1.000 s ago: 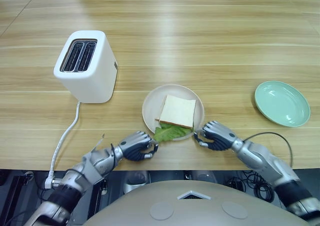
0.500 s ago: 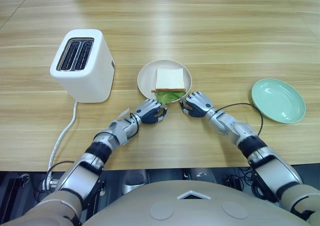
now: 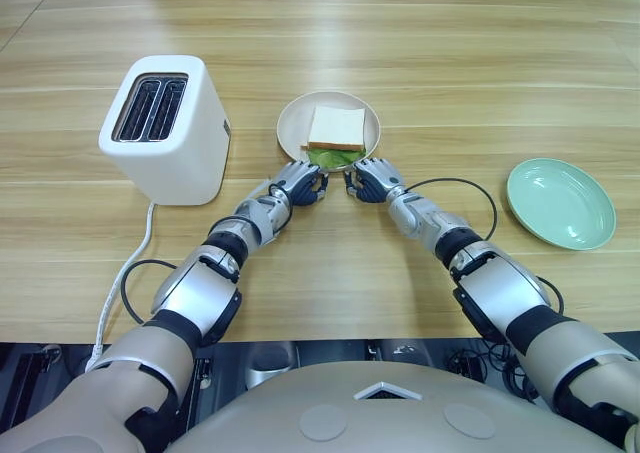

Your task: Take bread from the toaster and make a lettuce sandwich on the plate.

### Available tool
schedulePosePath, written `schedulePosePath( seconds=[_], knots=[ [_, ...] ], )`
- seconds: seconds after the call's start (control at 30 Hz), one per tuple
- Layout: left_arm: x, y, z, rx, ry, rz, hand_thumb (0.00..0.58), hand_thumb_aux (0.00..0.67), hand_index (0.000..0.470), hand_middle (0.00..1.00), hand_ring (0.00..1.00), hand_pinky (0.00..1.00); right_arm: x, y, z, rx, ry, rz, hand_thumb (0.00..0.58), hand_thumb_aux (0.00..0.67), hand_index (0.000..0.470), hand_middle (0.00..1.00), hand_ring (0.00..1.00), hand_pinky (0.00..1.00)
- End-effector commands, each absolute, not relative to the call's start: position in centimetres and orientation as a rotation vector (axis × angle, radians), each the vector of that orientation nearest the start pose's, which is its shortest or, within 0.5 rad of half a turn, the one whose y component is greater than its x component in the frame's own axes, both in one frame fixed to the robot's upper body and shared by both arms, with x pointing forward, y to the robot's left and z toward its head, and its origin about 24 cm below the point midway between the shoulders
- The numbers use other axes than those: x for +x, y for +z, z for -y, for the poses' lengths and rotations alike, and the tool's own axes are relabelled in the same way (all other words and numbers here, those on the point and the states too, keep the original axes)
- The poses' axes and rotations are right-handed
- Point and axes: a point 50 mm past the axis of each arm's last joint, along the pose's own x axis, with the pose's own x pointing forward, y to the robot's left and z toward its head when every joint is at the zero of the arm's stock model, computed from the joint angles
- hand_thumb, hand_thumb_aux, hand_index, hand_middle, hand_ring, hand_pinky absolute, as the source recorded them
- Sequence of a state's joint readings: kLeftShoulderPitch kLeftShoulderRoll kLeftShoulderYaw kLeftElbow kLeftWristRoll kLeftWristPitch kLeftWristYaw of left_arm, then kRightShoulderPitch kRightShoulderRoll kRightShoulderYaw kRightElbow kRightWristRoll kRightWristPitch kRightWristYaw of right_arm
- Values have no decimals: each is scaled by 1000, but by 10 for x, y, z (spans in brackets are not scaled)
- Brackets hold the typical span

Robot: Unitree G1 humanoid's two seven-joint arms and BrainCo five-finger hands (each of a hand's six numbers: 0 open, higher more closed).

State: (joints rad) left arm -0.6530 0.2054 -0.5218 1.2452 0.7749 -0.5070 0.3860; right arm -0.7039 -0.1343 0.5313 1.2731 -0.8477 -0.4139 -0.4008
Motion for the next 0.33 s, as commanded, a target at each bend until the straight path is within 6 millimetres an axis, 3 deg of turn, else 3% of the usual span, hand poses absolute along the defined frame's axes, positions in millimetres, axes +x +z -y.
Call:
schedulePosePath(
  seconds=[0.03, 0.07, 0.1, 0.13, 0.17, 0.2, 0.23, 0.27, 0.3, 0.33],
  knots=[
    [296, -25, -112, 959, -559, 175, 580, 670, 460, 1000, 1000, 1000, 310, -27, 96, -1203, 555, 142, 580, 670, 460, 1000, 1000, 1000],
    [291, -19, -109, 839, -556, 225, 580, 670, 460, 1000, 1000, 1000, 307, -24, 95, -1125, 548, 173, 580, 670, 460, 1000, 1000, 1000],
    [286, -12, -107, 722, -543, 295, 559, 541, 372, 1000, 1000, 1000, 304, -21, 95, -1020, 530, 203, 553, 525, 361, 1000, 1000, 1000],
    [280, -4, -106, 617, -529, 357, 559, 541, 372, 1000, 1000, 1000, 302, -16, 98, -929, 496, 231, 553, 525, 361, 1000, 1000, 1000],
    [274, 3, -107, 522, -512, 412, 71, 42, 29, 490, 490, 490, 301, -11, 103, -851, 452, 263, 0, 0, 0, 0, 0, 0],
    [268, 10, -111, 442, -478, 466, 0, 0, 0, 294, 294, 294, 300, -5, 110, -765, 395, 295, 0, 0, 0, 0, 0, 0],
    [264, 15, -115, 393, -442, 512, 0, 0, 0, 294, 294, 294, 298, 0, 118, -690, 338, 323, 0, 0, 0, 0, 0, 0],
    [261, 21, -121, 364, -391, 557, 0, 0, 0, 98, 98, 98, 296, 5, 125, -612, 280, 350, 0, 0, 0, 0, 0, 0],
    [259, 26, -133, 313, -284, 585, 0, 0, 0, 0, 0, 0, 294, 12, 135, -499, 186, 374, 0, 0, 0, 0, 0, 0],
    [257, 29, -141, 281, -210, 599, 0, 0, 0, 0, 0, 0, 292, 15, 142, -427, 126, 391, 0, 0, 0, 0, 0, 0]
  ],
)
